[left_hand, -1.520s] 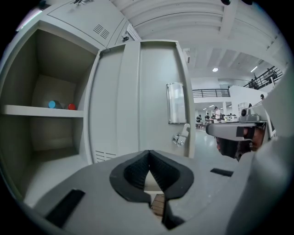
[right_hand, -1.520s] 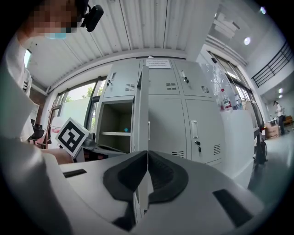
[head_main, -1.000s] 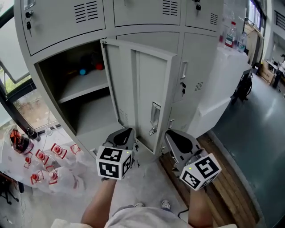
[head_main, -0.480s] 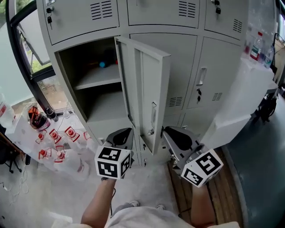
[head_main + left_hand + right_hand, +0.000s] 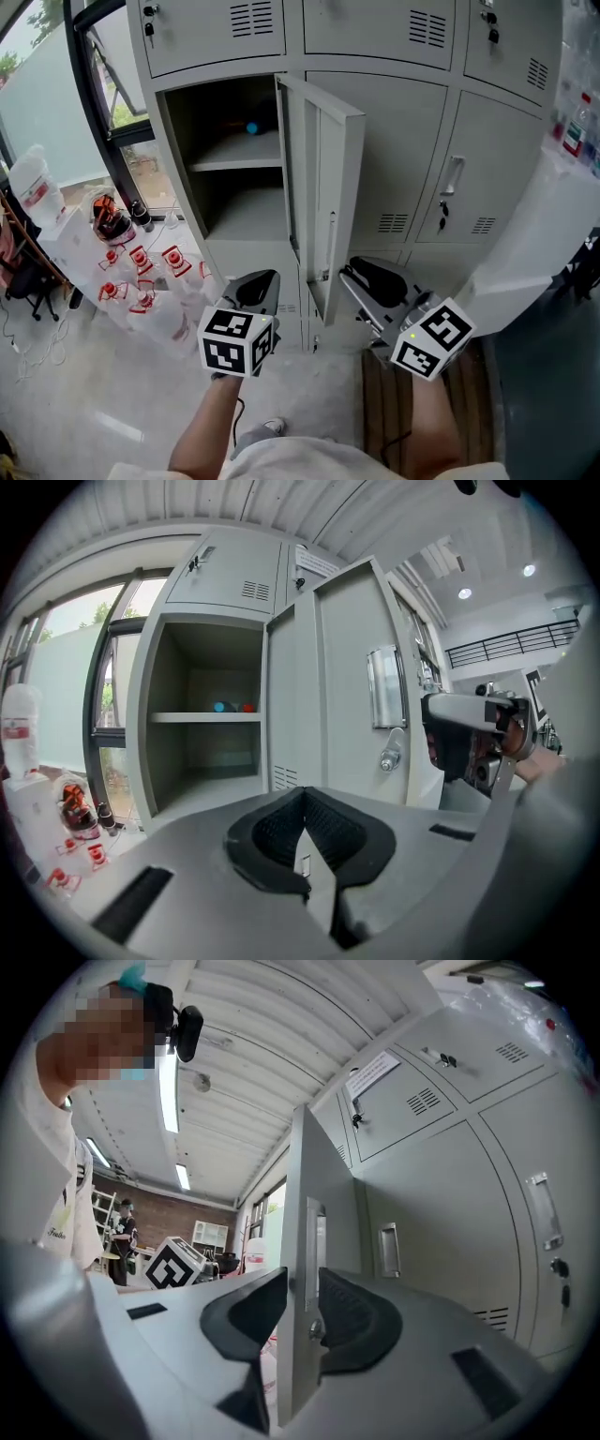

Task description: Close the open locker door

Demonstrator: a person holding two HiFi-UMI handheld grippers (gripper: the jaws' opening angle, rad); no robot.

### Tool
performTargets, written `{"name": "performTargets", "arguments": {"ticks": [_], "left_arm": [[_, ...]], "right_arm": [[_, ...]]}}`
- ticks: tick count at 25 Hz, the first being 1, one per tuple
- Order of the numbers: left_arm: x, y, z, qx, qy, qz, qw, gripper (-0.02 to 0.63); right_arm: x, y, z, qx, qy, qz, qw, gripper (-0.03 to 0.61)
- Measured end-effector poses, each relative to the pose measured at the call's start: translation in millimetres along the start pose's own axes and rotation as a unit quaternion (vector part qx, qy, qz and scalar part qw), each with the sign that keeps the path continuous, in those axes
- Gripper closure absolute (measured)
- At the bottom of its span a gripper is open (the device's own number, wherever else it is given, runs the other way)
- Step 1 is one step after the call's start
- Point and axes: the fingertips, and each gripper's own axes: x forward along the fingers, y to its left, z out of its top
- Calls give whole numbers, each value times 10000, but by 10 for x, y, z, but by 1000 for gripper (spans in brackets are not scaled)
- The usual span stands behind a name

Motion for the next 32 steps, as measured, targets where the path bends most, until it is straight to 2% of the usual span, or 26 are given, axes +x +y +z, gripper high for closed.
{"name": "performTargets", "arguments": {"ticks": [4,10,21,32], "left_arm": [[-25,-24,-42,-26,11,203,9998,607],[-103,-22,-90,-73,18,473,9989,607],[-285,140,-149,-105,79,841,9964,607],[-342,288,-205,-171,118,930,9955,607]], "right_arm": [[17,-8,19,85,-46,481,9988,457],[80,16,27,264,-123,964,9949,435],[260,114,5,348,-144,1412,9893,434],[470,338,-7,285,-115,1697,9850,434]]}}
